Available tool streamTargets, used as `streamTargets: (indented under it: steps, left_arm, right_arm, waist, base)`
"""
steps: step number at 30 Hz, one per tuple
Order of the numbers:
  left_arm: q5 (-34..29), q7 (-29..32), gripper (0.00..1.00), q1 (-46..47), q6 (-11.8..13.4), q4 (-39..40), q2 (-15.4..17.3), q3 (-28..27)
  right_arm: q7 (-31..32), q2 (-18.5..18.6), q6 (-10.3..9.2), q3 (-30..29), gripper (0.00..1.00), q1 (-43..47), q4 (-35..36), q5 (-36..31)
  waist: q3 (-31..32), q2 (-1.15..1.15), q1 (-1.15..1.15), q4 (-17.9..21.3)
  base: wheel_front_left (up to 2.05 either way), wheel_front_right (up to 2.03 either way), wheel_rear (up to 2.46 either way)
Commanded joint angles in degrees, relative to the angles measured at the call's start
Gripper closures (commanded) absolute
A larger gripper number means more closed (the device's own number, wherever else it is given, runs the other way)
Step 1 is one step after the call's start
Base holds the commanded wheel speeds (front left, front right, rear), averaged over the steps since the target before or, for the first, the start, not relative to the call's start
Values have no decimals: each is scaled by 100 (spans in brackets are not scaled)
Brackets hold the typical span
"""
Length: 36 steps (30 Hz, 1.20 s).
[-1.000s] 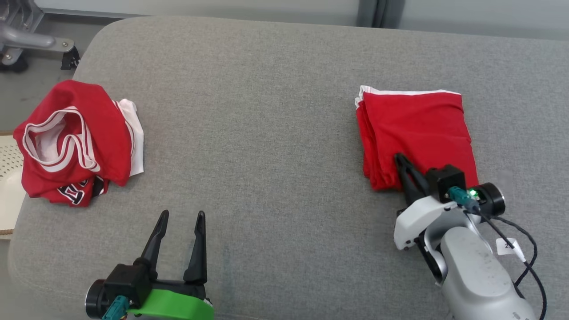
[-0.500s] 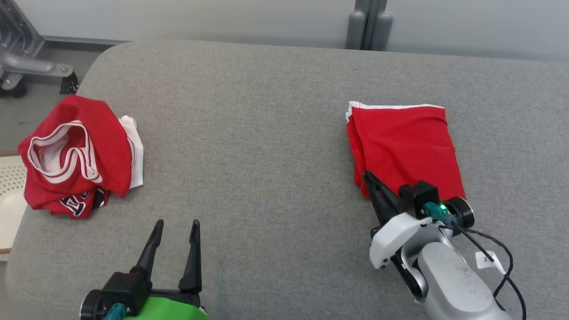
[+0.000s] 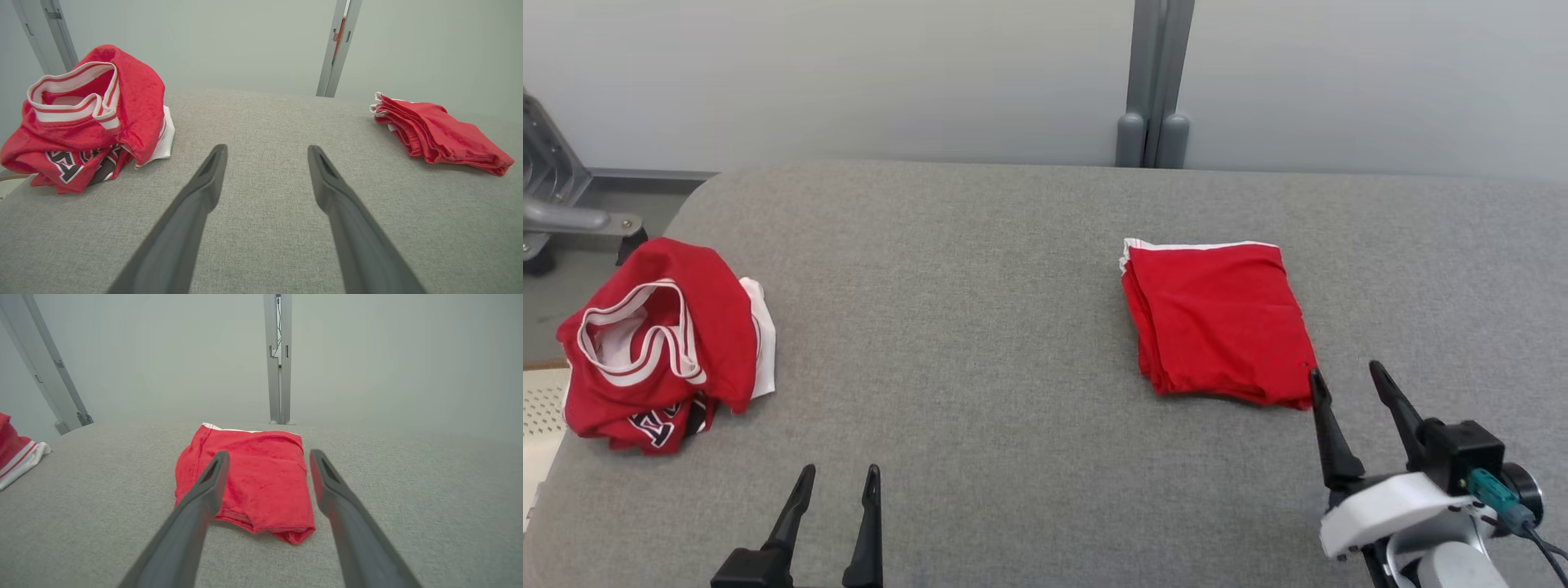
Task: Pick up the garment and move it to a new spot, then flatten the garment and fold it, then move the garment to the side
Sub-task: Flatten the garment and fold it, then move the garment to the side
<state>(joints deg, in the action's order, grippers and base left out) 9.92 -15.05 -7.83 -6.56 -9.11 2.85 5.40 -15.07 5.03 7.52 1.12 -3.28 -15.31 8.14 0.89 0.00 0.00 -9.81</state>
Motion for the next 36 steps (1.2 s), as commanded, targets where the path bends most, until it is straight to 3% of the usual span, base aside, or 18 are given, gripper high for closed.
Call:
streamTargets:
  steps: [1,13,23,29,34,36]
  left_arm:
    - [-38,-18,0,-97,-30,-10,12,-43]
    - [-40,-18,0,-126,-92,-82,12,-8]
    - [12,-18,0,-57,-97,-114,12,93]
    - [26,-18,0,1,-98,-125,12,120]
    - [65,-18,0,197,-99,-89,37,234]
    - [112,-17,0,336,-99,-84,38,316]
  right_arm:
    - [-14,90,-6,-79,0,173,52,15]
    - [-14,64,-6,-626,0,905,25,75]
    - [-14,-38,-6,-621,0,788,-38,79]
    - [25,-122,-6,-508,0,390,-569,692]
    - [1287,29,-6,-421,0,-752,-737,1688]
    - [1965,177,-6,-460,0,-1271,-859,1682]
  waist:
    - [150,0,0,106]
    - [213,0,0,282]
    - [132,0,0,365]
    - [-2,0,0,333]
    - [-445,0,0,325]
    - [-707,0,0,284]
  base:
    - [0,0,0]
    - [0,0,0]
    - [0,0,0]
    - [0,0,0]
    - [0,0,0]
    - [0,0,0]
